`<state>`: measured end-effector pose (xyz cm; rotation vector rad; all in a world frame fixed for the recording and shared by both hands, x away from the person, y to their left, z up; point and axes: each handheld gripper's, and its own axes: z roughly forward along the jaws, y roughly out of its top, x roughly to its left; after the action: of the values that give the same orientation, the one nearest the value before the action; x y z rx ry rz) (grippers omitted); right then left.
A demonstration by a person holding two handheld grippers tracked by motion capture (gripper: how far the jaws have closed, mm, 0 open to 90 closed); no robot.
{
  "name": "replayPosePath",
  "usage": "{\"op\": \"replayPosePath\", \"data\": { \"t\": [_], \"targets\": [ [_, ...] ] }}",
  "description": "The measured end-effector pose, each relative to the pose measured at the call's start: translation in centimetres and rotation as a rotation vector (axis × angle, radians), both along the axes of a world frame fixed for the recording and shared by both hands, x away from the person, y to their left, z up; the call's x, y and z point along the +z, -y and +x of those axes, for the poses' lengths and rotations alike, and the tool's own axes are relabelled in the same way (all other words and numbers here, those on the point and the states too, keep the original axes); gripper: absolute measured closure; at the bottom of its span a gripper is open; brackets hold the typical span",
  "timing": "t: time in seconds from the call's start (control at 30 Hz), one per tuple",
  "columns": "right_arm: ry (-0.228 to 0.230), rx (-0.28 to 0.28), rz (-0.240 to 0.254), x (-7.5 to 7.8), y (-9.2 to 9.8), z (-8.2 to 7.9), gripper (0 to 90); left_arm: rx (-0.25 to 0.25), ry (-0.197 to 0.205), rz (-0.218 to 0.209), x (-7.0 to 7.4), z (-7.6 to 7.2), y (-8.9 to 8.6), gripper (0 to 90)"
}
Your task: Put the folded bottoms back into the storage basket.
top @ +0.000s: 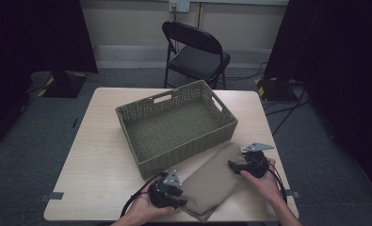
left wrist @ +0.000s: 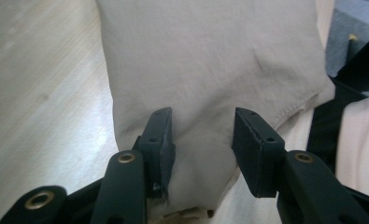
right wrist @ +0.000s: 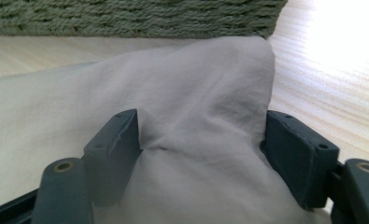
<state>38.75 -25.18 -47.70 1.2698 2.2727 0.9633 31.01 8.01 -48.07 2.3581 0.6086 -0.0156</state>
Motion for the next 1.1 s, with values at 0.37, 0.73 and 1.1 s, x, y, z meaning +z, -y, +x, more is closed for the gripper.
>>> {"op": "replayPosePath", "data": {
  "t": [0.37,0.73,1.1],
  "targets": [
    [-0.038,0.042,-0.001,0.2,0.1,-1.6,26.5,0.030,0.038,0.025,0.1,0.5,-1.4,56.0],
    [-0.042,0.055,0.017,1.5,1.1,-3.5,26.1,0.064,0.058,0.046,0.2,1.0,-2.2,53.9],
    [-0.044,-0.018,0.016,0.4,1.8,0.0,28.3,0.074,0.059,0.056,0.2,1.4,-2.4,54.0]
  ]
}}
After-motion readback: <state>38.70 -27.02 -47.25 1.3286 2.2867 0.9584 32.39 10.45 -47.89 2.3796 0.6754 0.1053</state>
